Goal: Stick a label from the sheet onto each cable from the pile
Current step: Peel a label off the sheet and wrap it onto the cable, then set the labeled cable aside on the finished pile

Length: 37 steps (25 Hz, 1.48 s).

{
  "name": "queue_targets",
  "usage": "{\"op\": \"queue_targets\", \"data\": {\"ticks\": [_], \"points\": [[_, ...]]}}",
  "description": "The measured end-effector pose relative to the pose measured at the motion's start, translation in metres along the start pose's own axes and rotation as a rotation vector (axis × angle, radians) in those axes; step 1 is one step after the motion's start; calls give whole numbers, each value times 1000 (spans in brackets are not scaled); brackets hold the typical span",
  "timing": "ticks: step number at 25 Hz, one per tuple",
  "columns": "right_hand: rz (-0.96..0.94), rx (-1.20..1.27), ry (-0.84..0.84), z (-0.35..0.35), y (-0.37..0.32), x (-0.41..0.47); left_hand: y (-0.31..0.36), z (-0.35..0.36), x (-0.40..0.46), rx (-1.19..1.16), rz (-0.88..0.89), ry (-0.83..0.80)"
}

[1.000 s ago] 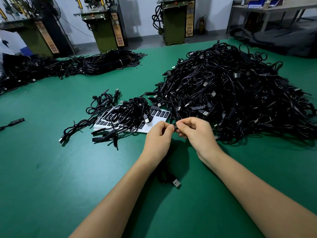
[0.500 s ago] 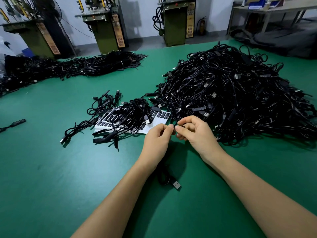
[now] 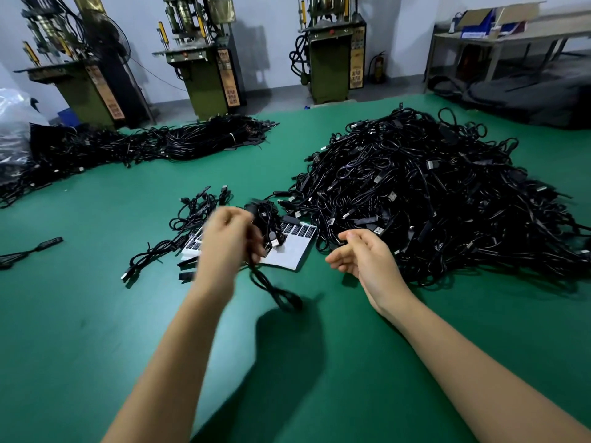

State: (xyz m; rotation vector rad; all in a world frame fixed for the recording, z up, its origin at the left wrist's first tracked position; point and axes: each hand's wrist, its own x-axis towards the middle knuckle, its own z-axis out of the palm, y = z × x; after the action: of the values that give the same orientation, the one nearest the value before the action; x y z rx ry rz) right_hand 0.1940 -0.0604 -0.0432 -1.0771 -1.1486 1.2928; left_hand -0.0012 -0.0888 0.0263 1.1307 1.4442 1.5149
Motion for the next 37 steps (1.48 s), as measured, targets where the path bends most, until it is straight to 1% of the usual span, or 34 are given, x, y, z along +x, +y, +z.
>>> {"op": "queue_targets", "data": {"ticks": [2, 3, 5, 7, 8, 9, 11, 12, 15, 16, 18, 20, 22, 24, 26, 27, 29, 31, 33, 35, 37], "points": [[-6, -13, 10, 1, 1, 0, 34, -31, 22, 16, 154, 188], [-5, -14, 16, 1, 1, 0, 49, -45, 36, 95, 246, 271], [-10, -9, 51, 0, -1, 0, 70, -67, 67, 402, 398, 432], [-47, -34, 141, -1, -3, -1, 77, -83, 99, 725, 435, 586], [-72, -58, 207, -2, -3, -1, 75, -87, 111, 831, 426, 629], [-90, -81, 279, -2, -3, -2, 70, -89, 119, 901, 414, 640], [-109, -112, 406, -3, -4, -3, 50, -87, 131, 982, 386, 574], [-117, -120, 451, -3, -4, -3, 37, -85, 134, 999, 356, 501], [-144, -136, 548, -4, -6, -3, 4, -72, 129, 959, 218, 208], [-152, -130, 574, -5, -6, -3, -6, -67, 123, 966, 197, 145], [-160, -133, 608, -6, -6, -1, -26, -54, 104, 997, 229, 117], [-158, -156, 590, -6, -5, -1, -44, -38, 78, 980, 321, 140], [-181, -217, 530, -5, -3, -2, -57, -21, 45, 942, 438, 147], [-207, -336, 465, -4, -1, -3, -66, -7, 19, 961, 567, 193], [-243, -472, 414, -4, 2, -3, -70, 6, 3, 1000, 646, 239], [-272, -550, 377, -4, 4, -2, -71, 11, -3, 1002, 686, 211], [-317, -761, 282, -2, 8, -1, -74, 18, -8, 1002, 771, 75], [-305, -1000, 223, 2, 11, 2, -77, 19, -8, 1004, 789, -45], [-252, -1178, 218, 8, 11, 6, -77, 17, -6, 986, 744, -82], [-200, -1271, 233, 14, 11, 9, -78, 16, -5, 958, 697, -87], [-180, -1294, 255, 16, 11, 10, -78, 16, -6, 947, 670, -97]]}}
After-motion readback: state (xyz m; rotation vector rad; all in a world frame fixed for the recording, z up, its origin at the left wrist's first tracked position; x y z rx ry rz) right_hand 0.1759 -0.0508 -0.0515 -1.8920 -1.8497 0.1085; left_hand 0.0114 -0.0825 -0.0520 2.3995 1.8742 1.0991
